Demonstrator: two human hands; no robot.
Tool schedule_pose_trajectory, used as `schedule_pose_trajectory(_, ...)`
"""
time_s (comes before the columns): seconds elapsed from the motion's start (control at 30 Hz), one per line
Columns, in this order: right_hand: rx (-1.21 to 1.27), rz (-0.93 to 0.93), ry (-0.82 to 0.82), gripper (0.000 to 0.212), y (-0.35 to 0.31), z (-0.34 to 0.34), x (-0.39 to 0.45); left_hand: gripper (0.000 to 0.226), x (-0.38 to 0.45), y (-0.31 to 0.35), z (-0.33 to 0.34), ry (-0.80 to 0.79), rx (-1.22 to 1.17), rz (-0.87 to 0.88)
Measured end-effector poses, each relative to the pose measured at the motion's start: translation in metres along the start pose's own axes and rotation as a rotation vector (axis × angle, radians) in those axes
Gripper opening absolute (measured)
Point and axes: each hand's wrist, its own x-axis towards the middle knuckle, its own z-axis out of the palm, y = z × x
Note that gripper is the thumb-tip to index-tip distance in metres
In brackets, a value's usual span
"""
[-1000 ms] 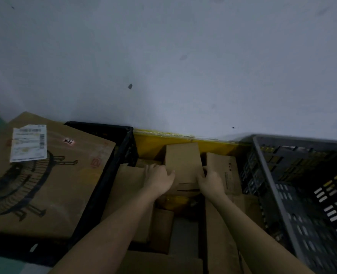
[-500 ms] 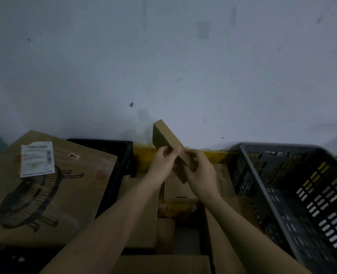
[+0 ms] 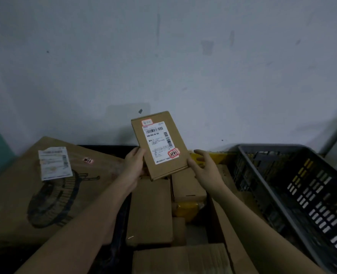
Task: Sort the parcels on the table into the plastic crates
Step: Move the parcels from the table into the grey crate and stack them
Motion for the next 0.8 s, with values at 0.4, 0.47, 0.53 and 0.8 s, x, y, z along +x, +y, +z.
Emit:
schedule_pose_trajectory(0.4, 0.457, 0.113, 0.193, 0.025, -0.005, -0.009, -0.039, 0.064, -0.011, -0.007, 0.002, -0.224, 0.205, 0.079)
schedule_pose_trajectory(0.47, 0.419, 0.127, 0.189, 0.024, -0.003, -0.021, -0.042, 0.059, -0.014, -0.009, 0.014, -0.218, 0.207, 0.094)
schedule_pose_trajectory(0.53, 0.364, 0.141, 0.177, 0.023, -0.001, -0.035, -0.043, 0.056, -0.016, -0.009, 0.027, -0.238, 0.197, 0.091)
schedule_pose_trajectory(0.8, 0.403, 0.169, 0.234, 0.024, 0.024, -0.11, -0.029, 0.054, -0.019, -0.02, 0.088, -0.215, 0.849, 0.387)
